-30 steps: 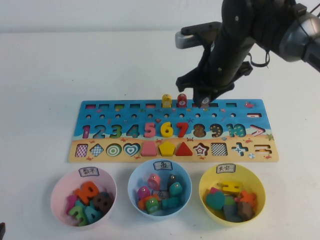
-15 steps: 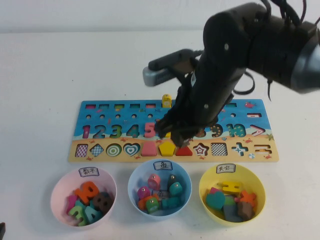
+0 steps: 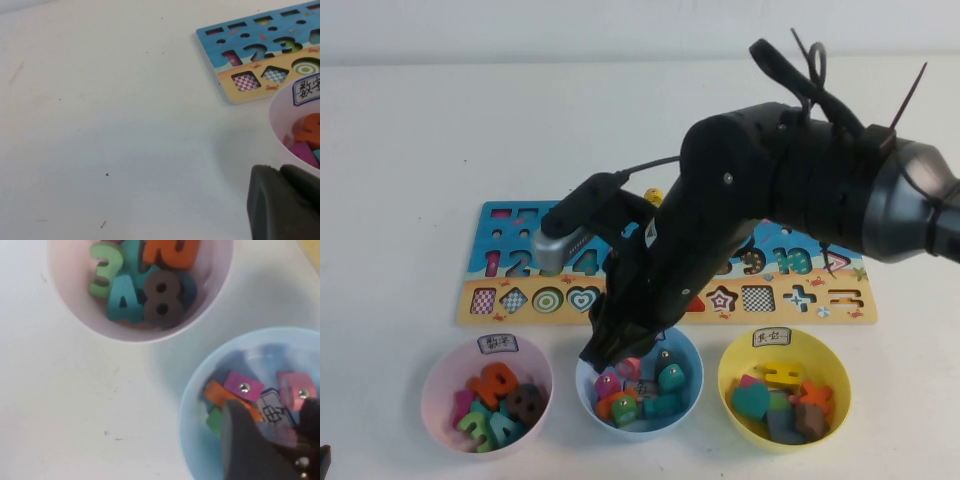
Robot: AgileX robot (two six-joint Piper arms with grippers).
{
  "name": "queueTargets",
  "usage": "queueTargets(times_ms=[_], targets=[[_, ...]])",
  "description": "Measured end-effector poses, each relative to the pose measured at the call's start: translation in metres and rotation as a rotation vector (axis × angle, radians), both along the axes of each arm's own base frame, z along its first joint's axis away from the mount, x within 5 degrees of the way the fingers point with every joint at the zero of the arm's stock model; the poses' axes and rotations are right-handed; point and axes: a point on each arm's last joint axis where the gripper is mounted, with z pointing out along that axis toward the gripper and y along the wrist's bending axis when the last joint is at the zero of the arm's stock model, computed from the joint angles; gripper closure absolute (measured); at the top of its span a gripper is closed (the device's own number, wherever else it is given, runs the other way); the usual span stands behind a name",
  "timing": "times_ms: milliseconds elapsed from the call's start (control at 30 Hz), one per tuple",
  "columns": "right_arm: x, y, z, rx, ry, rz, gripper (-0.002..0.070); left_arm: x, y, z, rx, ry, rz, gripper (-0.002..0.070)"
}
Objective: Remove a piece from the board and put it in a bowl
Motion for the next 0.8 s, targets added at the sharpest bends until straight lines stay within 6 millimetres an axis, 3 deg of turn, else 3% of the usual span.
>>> queueTargets(times_ms=[367, 800], targets=[[0.004, 0.003, -0.032, -0.102, 0.059, 0.052, 0.0477, 0.000, 0.000, 0.000, 0.000, 0.000, 0.000, 0.0676], [0.009, 0.001, -0.037, -0.144, 0.017, 0.065, 0.0478, 0.000, 0.000, 0.000, 0.000, 0.000, 0.000, 0.0676]])
